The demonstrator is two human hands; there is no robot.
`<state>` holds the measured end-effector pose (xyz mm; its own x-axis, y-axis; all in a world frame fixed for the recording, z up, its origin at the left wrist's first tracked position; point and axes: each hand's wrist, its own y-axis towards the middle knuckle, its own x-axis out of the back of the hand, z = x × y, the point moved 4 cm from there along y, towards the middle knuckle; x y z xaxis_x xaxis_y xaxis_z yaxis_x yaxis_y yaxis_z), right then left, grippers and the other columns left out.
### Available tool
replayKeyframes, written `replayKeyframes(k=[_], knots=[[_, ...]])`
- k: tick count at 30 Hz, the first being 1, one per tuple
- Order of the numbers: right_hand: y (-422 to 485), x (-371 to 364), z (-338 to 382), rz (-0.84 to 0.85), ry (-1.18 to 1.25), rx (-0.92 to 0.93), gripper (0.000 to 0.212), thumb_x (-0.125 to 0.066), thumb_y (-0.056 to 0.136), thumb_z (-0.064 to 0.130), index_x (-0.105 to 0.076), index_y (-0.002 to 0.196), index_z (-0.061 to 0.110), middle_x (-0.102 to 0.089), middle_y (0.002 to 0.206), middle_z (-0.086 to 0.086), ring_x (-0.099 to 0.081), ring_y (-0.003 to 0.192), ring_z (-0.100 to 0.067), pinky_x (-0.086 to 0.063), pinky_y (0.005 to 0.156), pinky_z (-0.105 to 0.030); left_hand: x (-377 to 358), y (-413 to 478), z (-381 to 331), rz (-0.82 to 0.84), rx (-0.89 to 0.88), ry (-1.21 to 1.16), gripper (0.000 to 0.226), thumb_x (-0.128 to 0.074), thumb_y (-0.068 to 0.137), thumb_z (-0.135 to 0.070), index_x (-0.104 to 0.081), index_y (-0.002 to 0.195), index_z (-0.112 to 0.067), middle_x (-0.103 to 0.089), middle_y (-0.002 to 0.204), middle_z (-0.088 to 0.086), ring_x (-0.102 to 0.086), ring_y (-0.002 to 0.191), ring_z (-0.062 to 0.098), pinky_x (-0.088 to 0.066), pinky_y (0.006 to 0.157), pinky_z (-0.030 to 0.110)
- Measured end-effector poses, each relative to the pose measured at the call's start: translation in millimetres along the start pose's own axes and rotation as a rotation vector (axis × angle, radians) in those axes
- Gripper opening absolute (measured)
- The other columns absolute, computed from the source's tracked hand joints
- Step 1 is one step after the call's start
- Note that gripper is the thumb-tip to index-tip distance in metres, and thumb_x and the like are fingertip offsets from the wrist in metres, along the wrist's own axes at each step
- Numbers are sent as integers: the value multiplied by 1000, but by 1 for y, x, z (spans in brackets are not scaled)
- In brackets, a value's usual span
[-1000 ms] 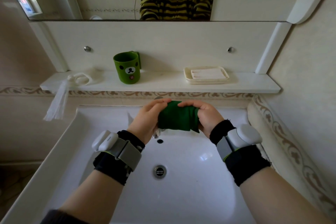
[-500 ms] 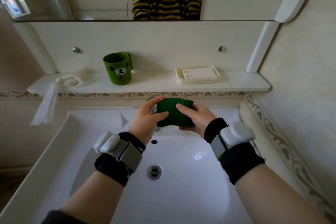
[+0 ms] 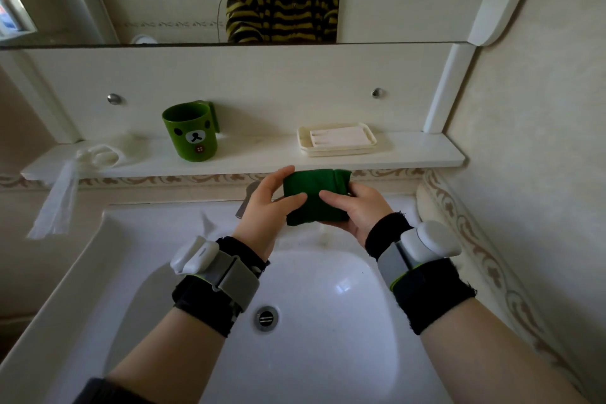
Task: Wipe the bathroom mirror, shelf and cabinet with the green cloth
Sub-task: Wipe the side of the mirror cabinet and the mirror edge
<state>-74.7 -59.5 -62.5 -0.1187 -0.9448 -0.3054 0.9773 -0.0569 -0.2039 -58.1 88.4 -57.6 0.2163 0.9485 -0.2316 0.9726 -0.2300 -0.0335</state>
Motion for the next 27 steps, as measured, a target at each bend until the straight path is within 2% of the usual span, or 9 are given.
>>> replayKeyframes(k=[9, 12, 15, 17, 18, 21, 25, 27], knots=[[6, 38, 40, -104, -22, 99, 14, -64, 83, 4, -60, 96, 9, -65, 102, -13, -64, 92, -25, -56, 75, -38, -24, 13, -10, -124, -107, 346, 42, -51, 93, -8, -47, 132, -22, -49, 130, -6, -49, 118, 11, -41, 99, 27], [11, 56, 59, -166, -15, 144, 11, -63, 85, 5, -59, 95, 10, -64, 100, -12, -64, 91, -24, -56, 72, -37, -29, 16, -10, -159, -152, 489, 44, -51, 92, -12, -45, 134, -23, -47, 131, -7, -44, 125, 16, -36, 100, 27], [18, 75, 77, -227, -14, 160, 10, -63, 85, 5, -59, 94, 9, -64, 98, -10, -63, 90, -24, -55, 70, -37, -33, 23, -9, -205, -173, 618, 46, -54, 92, -19, -42, 136, -22, -42, 139, -1, -44, 126, 27, -37, 106, 38], [25, 87, 86, -263, -35, 153, 10, -63, 85, 6, -59, 93, 10, -64, 98, -10, -63, 90, -24, -55, 67, -36, -35, 30, -10, -225, -197, 693, 49, -55, 91, -22, -40, 138, -20, -39, 142, -1, -37, 131, 18, -29, 107, 28], [28, 92, 90, -281, -50, 149, 9, -64, 85, 7, -59, 92, 10, -64, 97, -9, -63, 88, -23, -55, 65, -36, -36, 33, -11, -229, -195, 726, 52, -55, 90, -24, -38, 139, -19, -37, 143, -1, -34, 132, 16, -27, 108, 28], [38, 107, 97, -334, -97, 133, 9, -65, 84, 9, -58, 87, 13, -63, 91, -6, -62, 82, -20, -53, 61, -34, -40, 41, -9, -242, -162, 793, 61, -57, 88, -30, -32, 142, -17, -37, 141, 1, -34, 131, 18, -30, 109, 43], [52, 124, 103, -368, -205, 84, 9, -66, 84, 12, -58, 87, 13, -62, 95, -8, -62, 80, -20, -52, 58, -33, -44, 47, -7, -259, -156, 892, 66, -57, 86, -35, -29, 143, -17, -38, 139, 1, -35, 130, 21, -28, 109, 46], [58, 130, 104, -391, -250, 68, 13, -67, 84, 14, -57, 93, 11, -61, 102, -10, -61, 86, -24, -51, 57, -33, -44, 49, -5, -237, -122, 920, 67, -55, 86, -38, -26, 144, -17, -35, 142, 0, -32, 133, 22, -27, 110, 47]])
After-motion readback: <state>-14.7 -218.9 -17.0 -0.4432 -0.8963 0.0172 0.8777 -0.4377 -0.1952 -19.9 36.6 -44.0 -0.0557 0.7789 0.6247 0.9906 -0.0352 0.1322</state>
